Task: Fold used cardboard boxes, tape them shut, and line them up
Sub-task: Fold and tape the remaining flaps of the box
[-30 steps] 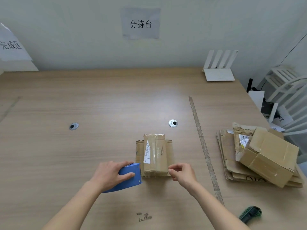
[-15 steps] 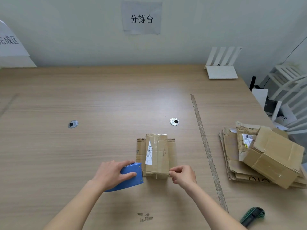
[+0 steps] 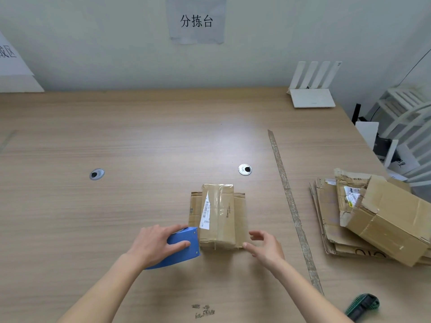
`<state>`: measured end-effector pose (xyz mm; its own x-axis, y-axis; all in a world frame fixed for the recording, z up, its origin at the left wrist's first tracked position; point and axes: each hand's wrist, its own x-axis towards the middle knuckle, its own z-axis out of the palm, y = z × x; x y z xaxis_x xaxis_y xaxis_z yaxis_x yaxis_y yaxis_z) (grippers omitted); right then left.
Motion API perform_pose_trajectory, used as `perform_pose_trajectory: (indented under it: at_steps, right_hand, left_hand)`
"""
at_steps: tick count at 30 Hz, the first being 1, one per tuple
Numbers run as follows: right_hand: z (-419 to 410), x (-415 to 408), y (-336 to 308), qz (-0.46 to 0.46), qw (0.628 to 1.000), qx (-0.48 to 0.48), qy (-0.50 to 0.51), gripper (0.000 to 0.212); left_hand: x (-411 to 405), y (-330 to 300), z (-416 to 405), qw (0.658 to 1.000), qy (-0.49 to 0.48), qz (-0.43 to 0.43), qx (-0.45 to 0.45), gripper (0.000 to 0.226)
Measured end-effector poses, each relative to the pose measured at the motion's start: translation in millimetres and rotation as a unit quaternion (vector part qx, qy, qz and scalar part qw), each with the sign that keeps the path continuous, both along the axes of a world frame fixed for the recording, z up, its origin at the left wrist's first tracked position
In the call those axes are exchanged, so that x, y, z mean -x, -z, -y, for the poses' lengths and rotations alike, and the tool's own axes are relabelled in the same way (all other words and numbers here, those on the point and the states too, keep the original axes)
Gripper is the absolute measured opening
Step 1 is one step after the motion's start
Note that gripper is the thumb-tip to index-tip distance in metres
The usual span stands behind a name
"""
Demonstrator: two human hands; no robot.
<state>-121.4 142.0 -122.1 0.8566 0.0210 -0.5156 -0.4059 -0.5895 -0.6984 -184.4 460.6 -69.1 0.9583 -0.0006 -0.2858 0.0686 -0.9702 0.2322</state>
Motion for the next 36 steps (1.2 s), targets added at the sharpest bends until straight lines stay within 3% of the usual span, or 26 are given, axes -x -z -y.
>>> perform_pose_trajectory:
  at_steps: [2,4,6,8,10,13,18,24,36]
  right_hand:
    - [-4,1,-8,0.075,0.996,0.045,-0.021,0.035]
    - [-18,5,-18,0.208,0.974,0.076,-0.056,0.033]
    - [-41,8,-29,0.315,0.935,0.077,-0.141,0.039]
    - [-68,8,-34,0.350,0.897,0.076,-0.259,0.047]
    - [-89,6,-28,0.327,0.870,0.097,-0.357,0.057]
    - [-96,2,-1,0.275,0.853,0.153,-0.416,0.068]
    - [-92,3,28,0.308,0.836,0.180,-0.416,0.069]
    - [-94,4,30,0.319,0.829,0.216,-0.406,0.068]
    - [-93,4,25,0.302,0.846,0.163,-0.407,0.070]
  left_hand:
    - [0,0,-2,1.000,0.000,0.005,0.005,0.057]
    - [0,0,-3,1.000,0.007,0.008,0.006,0.059]
    - [0,1,-4,1.000,0.012,0.006,0.007,0.060]
    - [-1,1,-3,1.000,0.014,0.008,0.010,0.060]
    - [-1,2,-3,1.000,0.015,0.011,0.008,0.058]
    - [1,1,-9,1.000,0.016,0.018,0.002,0.056]
    - [-1,-7,-13,0.999,0.038,0.002,-0.027,0.057]
    - [-12,-8,-17,0.994,0.071,0.013,-0.079,0.089]
    - [-22,-5,-19,0.993,0.070,0.005,-0.094,0.087]
